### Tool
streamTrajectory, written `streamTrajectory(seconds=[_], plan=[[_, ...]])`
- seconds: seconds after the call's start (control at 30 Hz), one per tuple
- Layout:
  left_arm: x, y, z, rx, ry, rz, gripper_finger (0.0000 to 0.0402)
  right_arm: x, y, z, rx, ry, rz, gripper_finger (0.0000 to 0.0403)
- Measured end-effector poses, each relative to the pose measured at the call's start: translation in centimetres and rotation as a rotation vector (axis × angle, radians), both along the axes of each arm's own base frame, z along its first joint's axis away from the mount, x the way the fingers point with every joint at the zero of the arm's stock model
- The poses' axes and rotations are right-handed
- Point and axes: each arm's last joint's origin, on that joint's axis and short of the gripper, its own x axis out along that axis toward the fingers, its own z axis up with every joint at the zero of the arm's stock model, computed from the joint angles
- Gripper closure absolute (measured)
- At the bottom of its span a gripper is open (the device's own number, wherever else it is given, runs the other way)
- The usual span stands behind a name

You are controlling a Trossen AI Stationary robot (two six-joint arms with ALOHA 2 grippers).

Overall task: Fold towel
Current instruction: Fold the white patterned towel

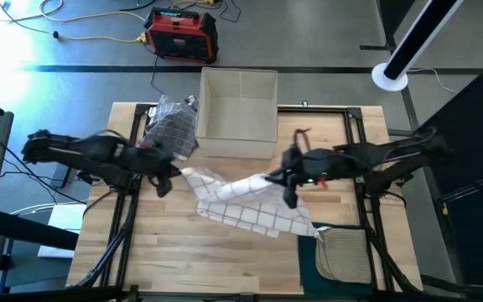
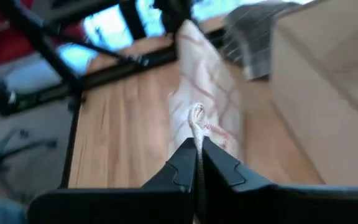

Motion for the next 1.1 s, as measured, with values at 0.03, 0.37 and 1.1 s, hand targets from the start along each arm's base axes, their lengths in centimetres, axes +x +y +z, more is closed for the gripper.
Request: streamTrajectory(seconds=[0.03,0.37,1.1], plan=[[-0.7,0.0,0.8,0.014,-0.077,-0.034,0.0389,-0.5,0.2,0.5,0.0,-0.027,-0.022,0.0403],[-5.1,0.4,6.4,0.083,-0.689,-0.154,0.0389,-0.6,1.8,5.4,-0.047,-0.487,0.005,0.0403],[-7.7,2.3,11.9,0.541,-1.043,0.414,0.0389,-3.8,-4.2,16.7,-0.506,-0.831,-0.248,0.0403]])
